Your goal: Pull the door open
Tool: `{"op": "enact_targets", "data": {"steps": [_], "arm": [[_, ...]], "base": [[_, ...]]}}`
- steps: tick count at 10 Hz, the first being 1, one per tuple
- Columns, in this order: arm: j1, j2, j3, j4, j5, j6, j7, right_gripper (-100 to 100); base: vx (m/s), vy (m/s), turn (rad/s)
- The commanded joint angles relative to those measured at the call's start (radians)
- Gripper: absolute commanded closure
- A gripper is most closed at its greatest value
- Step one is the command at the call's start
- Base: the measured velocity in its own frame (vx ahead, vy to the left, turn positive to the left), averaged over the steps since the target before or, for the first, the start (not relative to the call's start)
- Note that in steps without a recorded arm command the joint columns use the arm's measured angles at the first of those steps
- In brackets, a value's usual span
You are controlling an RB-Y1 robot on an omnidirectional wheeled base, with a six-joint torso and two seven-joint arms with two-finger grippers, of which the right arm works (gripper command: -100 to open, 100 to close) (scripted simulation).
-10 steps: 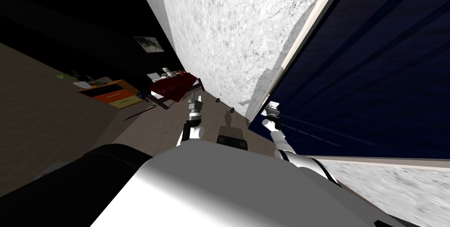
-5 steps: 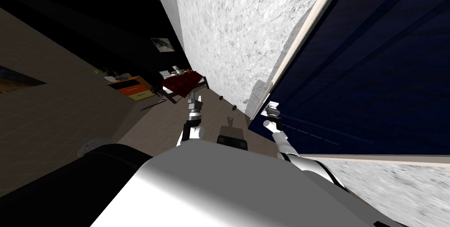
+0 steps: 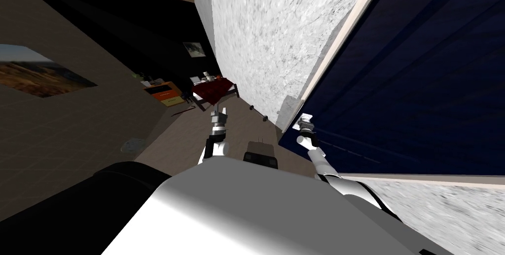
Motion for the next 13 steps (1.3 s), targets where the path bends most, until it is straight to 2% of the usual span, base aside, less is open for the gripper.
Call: {"op": "enact_targets", "data": {"steps": [1,2,3,11,13], "arm": [[0.008,-0.007,0.015,-0.013,0.002,0.005,-0.017,100],[0.003,-0.006,0.009,-0.005,0.001,0.003,-0.011,100],[0.012,-0.011,0.03,-0.012,0.004,0.008,-0.026,100],[0.036,-0.047,0.119,-0.063,0.016,0.013,-0.094,100],[0.038,-0.047,0.123,-0.059,0.017,0.013,-0.096,100]], "base": [[-0.224,-0.029,0.102],[-0.096,-0.014,0.027],[-0.156,-0.04,0.098],[-0.228,-0.063,0.102],[-0.125,-0.043,0.057]]}}
